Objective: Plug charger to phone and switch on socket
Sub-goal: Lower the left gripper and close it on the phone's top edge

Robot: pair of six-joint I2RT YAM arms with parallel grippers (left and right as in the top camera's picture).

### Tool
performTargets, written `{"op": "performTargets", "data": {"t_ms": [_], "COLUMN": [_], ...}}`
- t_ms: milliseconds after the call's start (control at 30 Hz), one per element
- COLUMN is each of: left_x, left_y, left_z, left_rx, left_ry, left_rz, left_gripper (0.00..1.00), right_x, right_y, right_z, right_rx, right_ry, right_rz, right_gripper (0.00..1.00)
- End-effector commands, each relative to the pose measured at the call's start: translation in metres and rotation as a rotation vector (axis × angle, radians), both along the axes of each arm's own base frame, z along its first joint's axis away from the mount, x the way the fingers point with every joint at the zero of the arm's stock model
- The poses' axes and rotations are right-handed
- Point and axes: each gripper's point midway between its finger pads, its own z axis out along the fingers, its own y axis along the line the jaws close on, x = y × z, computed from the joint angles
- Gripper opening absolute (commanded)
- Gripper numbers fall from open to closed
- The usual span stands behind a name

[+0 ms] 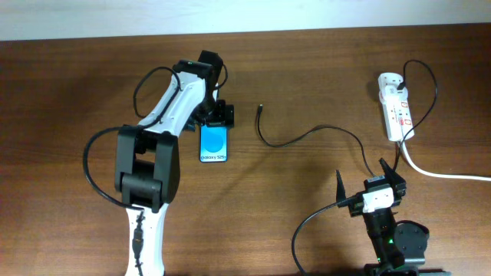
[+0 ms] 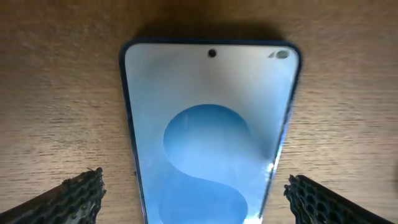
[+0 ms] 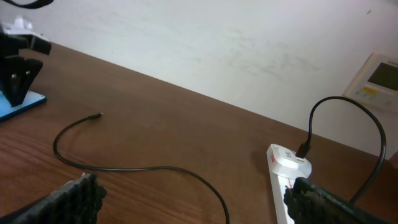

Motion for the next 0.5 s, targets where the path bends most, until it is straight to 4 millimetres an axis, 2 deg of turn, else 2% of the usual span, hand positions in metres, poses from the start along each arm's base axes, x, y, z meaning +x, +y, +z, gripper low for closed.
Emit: {"op": "performTargets", "data": {"t_ms": [0, 300, 467], "left_x": [-0.004, -0.015, -0.015], "left_y": [-0.003, 0.002, -0.003], "left_z": [-0.001, -0.018, -0.028], "left_rx": [-0.002, 0.024, -0.009], "left_ry": [0.025, 0.059, 0.054], "left_rz": [-0.034, -0.017, -0.016], "left_gripper": [0.99, 1.0, 0.99], "right_x": [0.0, 0.0, 0.0], "right_y": [0.0, 0.0, 0.0], "right_z": [-0.002, -0.002, -0.002], "right_rx": [0.015, 0.015, 0.015], "right_ry": [0.006, 0.006, 0.006], "right_rz": [0.001, 0.001, 0.001], "right_gripper": [0.98, 0.98, 0.98]}}
